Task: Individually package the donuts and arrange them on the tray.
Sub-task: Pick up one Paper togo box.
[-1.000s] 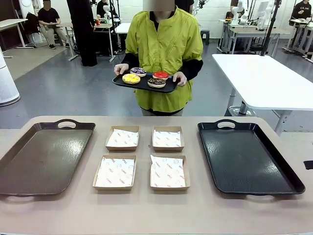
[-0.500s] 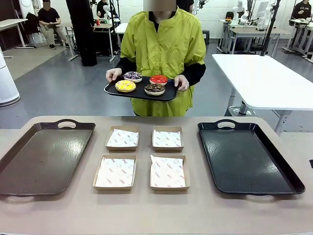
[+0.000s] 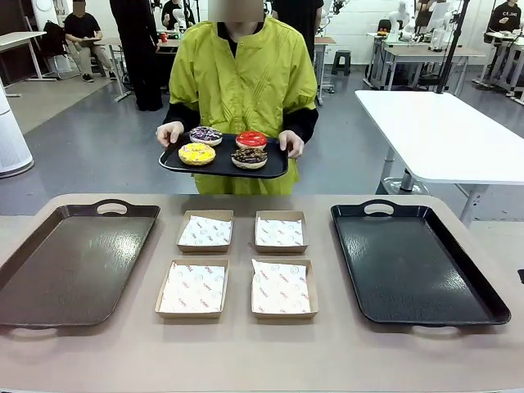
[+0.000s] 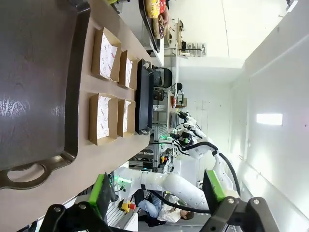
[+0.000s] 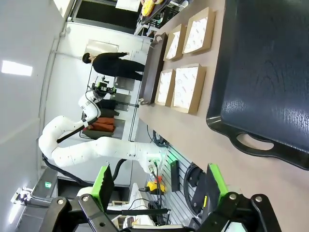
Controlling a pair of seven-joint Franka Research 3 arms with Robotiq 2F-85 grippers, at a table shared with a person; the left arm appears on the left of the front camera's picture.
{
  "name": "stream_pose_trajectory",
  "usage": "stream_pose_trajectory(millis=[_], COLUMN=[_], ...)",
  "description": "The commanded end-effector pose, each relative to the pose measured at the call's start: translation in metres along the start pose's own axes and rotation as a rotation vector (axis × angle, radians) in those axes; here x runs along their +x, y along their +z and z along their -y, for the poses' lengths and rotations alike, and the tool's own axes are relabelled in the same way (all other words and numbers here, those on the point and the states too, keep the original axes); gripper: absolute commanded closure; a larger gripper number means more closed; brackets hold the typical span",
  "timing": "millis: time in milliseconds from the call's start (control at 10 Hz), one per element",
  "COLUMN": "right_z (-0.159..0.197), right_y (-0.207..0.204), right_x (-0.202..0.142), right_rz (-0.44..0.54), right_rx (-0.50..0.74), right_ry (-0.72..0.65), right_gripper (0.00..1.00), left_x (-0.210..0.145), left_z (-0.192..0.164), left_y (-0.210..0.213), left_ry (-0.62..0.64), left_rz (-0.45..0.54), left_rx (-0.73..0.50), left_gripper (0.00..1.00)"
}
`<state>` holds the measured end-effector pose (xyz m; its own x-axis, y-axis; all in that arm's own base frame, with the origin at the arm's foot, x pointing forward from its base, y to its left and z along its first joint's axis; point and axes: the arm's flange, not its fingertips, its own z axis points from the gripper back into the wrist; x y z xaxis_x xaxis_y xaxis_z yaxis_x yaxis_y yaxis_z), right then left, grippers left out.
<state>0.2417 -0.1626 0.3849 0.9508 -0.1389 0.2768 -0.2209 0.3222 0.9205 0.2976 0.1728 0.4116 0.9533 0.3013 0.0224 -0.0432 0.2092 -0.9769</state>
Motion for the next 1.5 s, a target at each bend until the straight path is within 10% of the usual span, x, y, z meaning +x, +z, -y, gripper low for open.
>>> stream_pose_trajectory(millis=[0, 1400], right_z=[-0.0003, -0.0003], right_y=[0.0007, 0.0007], right_x=[0.0003, 0.0003], right_rz=[0.006, 0.006], right_rx=[0.011, 0.011], right_ry=[0.01, 0.01], right_gripper=[0.0, 0.0], left_x=[-0.0006, -0.0006], left_z=[0.0, 0.0], left_y=[0.0016, 0.0016], left_ry=[0.005, 0.005], left_rz=[0.007, 0.007], left_rx=[-0.009, -0.009], left_gripper=[0.0, 0.0])
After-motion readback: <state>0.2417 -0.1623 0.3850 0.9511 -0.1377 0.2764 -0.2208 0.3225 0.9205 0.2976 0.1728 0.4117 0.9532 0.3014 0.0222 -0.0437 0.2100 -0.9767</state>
